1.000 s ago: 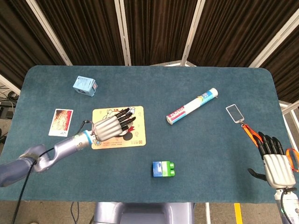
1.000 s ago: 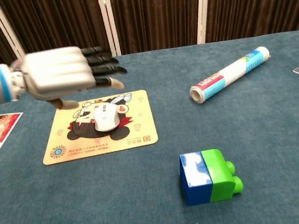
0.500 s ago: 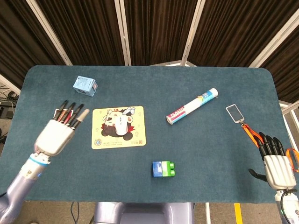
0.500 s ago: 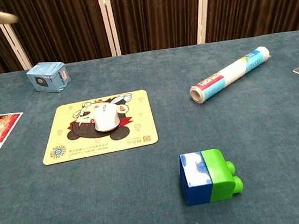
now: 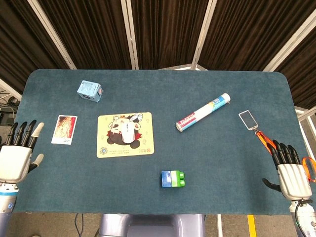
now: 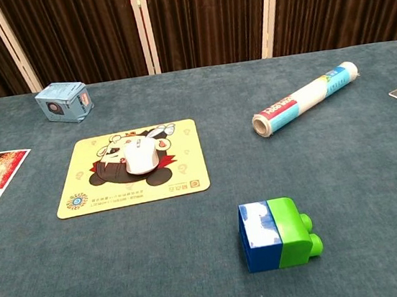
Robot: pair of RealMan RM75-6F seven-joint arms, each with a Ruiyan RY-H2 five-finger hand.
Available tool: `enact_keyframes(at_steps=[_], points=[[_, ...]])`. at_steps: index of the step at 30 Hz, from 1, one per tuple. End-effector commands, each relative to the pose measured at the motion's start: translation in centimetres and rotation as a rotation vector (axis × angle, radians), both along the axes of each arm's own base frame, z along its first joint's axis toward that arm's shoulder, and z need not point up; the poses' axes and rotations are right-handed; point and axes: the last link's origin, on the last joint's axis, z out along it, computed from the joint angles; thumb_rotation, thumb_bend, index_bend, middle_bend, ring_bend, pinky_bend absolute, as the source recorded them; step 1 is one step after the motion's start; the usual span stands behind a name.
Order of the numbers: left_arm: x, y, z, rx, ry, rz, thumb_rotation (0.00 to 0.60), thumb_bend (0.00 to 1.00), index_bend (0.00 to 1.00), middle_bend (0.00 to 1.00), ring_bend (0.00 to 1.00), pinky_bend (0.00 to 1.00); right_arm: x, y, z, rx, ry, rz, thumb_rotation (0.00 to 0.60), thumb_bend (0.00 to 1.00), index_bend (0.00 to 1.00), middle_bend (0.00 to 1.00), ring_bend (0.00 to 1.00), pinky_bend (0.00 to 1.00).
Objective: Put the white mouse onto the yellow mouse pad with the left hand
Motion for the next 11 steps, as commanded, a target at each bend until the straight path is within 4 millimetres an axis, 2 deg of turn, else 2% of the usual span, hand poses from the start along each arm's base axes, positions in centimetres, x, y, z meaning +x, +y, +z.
enact_keyframes(at_steps=[1, 11], points=[[-0.92, -0.46, -0.01, -0.005, -0.06, 0.035, 0.6, 0.26, 0.0, 0.0, 0.0, 0.0, -0.01, -0.02, -0.03, 0.003, 0.003, -0.001, 0.6, 0.08, 0.0, 0.0, 0.0, 0.0], [-1.36, 0.25, -0.31, -0.031, 0.02, 0.117, 0.6, 0.26, 0.0, 0.0, 0.0, 0.0, 0.12, -0.23, -0.23, 0.012, 0.031, -0.005, 0.6, 0.08, 0.0, 0.0, 0.0, 0.0]])
